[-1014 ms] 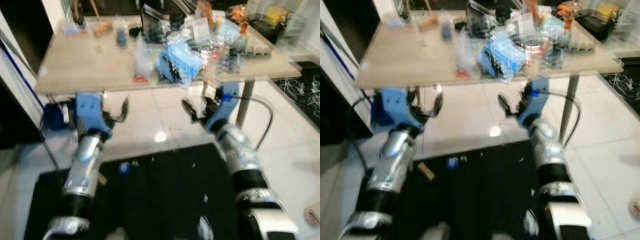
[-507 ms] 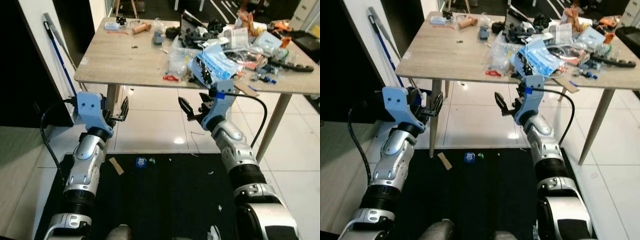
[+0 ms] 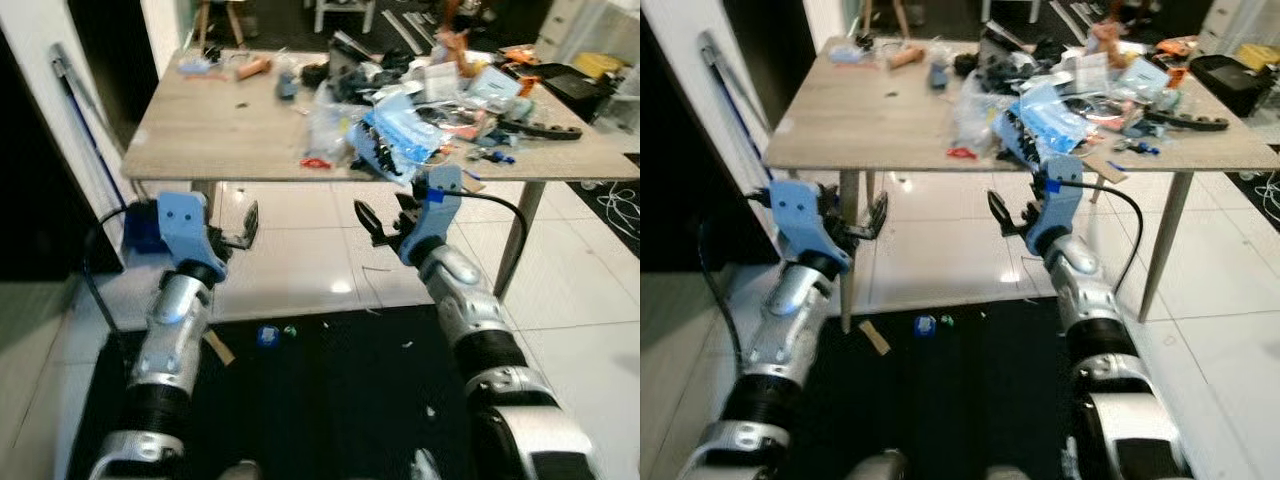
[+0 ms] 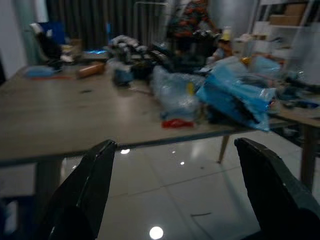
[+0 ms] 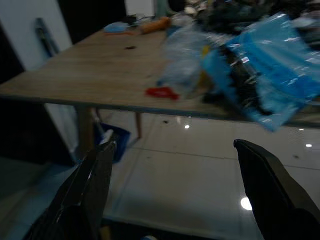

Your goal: Picking trash to rubbish bin

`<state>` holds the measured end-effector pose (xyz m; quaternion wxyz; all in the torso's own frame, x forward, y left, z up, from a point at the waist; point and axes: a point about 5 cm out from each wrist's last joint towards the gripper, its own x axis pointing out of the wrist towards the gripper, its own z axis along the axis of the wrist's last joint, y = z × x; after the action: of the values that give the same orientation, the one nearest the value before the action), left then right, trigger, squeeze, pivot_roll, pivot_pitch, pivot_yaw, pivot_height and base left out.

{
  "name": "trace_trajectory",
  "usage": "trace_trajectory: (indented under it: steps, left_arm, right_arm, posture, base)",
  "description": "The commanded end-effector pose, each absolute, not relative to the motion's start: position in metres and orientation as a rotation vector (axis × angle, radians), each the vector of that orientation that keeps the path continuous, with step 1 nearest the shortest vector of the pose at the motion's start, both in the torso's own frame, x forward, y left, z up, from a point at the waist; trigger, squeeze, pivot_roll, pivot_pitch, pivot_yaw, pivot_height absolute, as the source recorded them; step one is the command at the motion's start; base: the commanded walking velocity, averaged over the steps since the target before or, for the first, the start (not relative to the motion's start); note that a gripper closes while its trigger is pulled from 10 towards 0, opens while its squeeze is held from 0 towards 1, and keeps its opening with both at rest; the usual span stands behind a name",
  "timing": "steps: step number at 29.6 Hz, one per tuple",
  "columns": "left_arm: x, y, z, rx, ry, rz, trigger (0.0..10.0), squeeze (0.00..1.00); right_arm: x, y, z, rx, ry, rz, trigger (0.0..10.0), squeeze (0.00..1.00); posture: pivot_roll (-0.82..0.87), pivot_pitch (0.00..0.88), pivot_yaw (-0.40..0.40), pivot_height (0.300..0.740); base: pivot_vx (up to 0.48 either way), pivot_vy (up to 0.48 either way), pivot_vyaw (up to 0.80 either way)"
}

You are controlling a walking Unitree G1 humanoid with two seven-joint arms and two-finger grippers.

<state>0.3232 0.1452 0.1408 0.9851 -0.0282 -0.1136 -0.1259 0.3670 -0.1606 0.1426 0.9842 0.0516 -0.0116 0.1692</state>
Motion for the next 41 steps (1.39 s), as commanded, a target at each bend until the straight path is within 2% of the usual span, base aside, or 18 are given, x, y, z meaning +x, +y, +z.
trace_trajectory:
  steps: [1, 41]
  left_arm:
    - [0.3235, 0.1475, 0.1389, -0.05, -0.223, -0.245, 10.0, 0.0]
    - [0.3227, 0.1457, 0.1392, -0.05, -0.234, -0.268, 10.0, 0.0]
  right_arm:
    - [0.3681, -0.1542, 0.1424, 0.101, -0.022, 0.357, 10.0, 0.0]
    - [0.3719, -0.1602, 0.1422, 0.07, -0.008, 0.296, 10.0, 0.0]
  posture:
    - [-0.05, 0.0, -0.051, 0.74]
    - [-0.05, 0.0, -0.051, 0.74]
  base:
    - [0.337, 0.0, 0.0]
    - [0.39, 0.0, -0.02]
